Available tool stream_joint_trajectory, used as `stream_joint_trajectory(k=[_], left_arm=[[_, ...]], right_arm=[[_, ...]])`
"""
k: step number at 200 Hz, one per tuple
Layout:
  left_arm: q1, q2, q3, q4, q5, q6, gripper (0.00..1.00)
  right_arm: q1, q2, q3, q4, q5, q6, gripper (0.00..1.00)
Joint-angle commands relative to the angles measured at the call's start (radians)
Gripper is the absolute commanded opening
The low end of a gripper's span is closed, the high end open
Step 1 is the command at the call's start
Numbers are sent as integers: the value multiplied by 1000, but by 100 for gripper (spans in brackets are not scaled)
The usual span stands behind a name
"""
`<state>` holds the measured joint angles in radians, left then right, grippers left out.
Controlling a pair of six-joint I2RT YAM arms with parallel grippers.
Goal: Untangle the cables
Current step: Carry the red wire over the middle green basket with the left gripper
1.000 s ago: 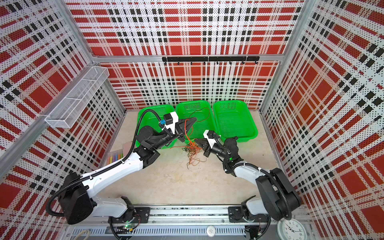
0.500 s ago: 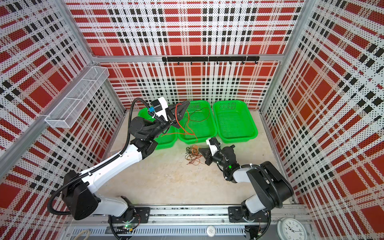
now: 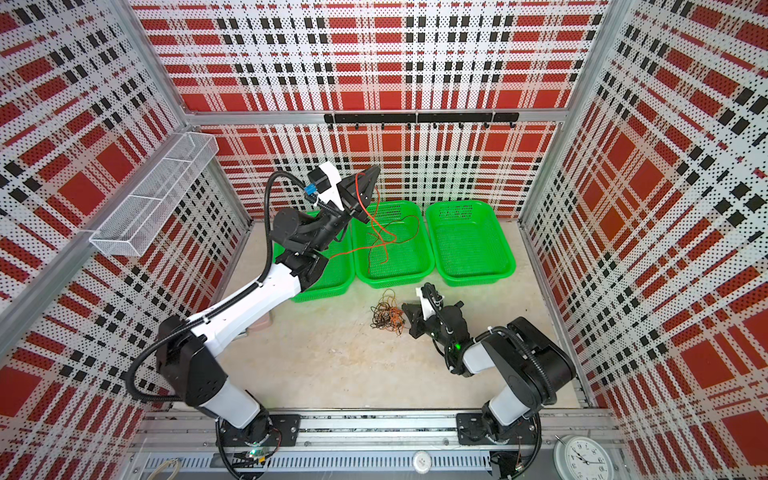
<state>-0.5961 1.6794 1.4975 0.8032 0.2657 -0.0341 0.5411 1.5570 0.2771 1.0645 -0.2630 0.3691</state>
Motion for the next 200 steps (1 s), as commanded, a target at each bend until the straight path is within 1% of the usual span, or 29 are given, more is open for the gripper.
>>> stream_joint_trajectory(k=[1, 14, 29, 35, 52, 76, 91, 107, 111, 115, 117, 120, 124, 131, 135, 139, 140, 141, 153, 172, 188, 200], left_arm=[[38, 120, 48, -13, -39, -20, 0], [63, 199, 70, 24, -41, -62, 0], [90, 287, 90, 91, -36, -165, 0], [97, 325, 104, 104, -28, -187, 0], [102, 416, 142, 95, -40, -185, 0], [106, 532, 190, 94, -39, -226, 0], [98, 584, 216, 80, -48, -214, 0], [87, 624, 246, 28, -85, -179, 0], [84, 630, 254, 12, -103, -172, 9], [82, 633, 258, -4, -123, -165, 25], [80, 634, 258, -9, -131, -162, 35], [79, 634, 259, -17, -142, -153, 45], [76, 633, 257, -23, -155, -144, 55], [72, 625, 249, -27, -185, -127, 68], [69, 617, 243, -29, -200, -113, 77], [67, 610, 237, -31, -213, -98, 91], [67, 608, 236, -32, -217, -94, 96], [66, 607, 235, -34, -221, -91, 99], [65, 584, 232, -59, -251, -47, 98], [87, 542, 209, -82, -240, -32, 98], [112, 472, 144, -81, -223, -23, 98], [123, 397, 66, -77, -210, 4, 98]], right_arm=[[3, -62, 14, -64, 41, -7, 0], [3, -100, 11, -96, 53, -5, 0], [4, -142, 7, -130, 43, -14, 0], [5, -156, 7, -149, 41, -15, 0], [5, -200, 10, -212, 42, -24, 0], [7, -259, 2, -247, 16, -35, 0], [7, -291, 0, -279, 21, -33, 1], [8, -326, 4, -330, 33, -35, 1], [7, -333, 6, -345, 32, -36, 2], [8, -341, 9, -359, 27, -38, 3], [8, -345, 11, -365, 26, -38, 3], [7, -349, 15, -376, 22, -40, 3], [7, -356, 18, -392, 19, -44, 3], [7, -366, 30, -423, 16, -50, 3], [7, -371, 36, -440, 17, -53, 3], [7, -376, 39, -451, 17, -52, 3], [7, -377, 40, -453, 18, -53, 3], [7, -378, 40, -457, 18, -54, 3], [8, -386, 46, -473, 16, -57, 3], [7, -398, 55, -485, 18, -61, 3], [7, -411, 78, -511, 16, -67, 2], [6, -416, 103, -534, 8, -66, 2]])
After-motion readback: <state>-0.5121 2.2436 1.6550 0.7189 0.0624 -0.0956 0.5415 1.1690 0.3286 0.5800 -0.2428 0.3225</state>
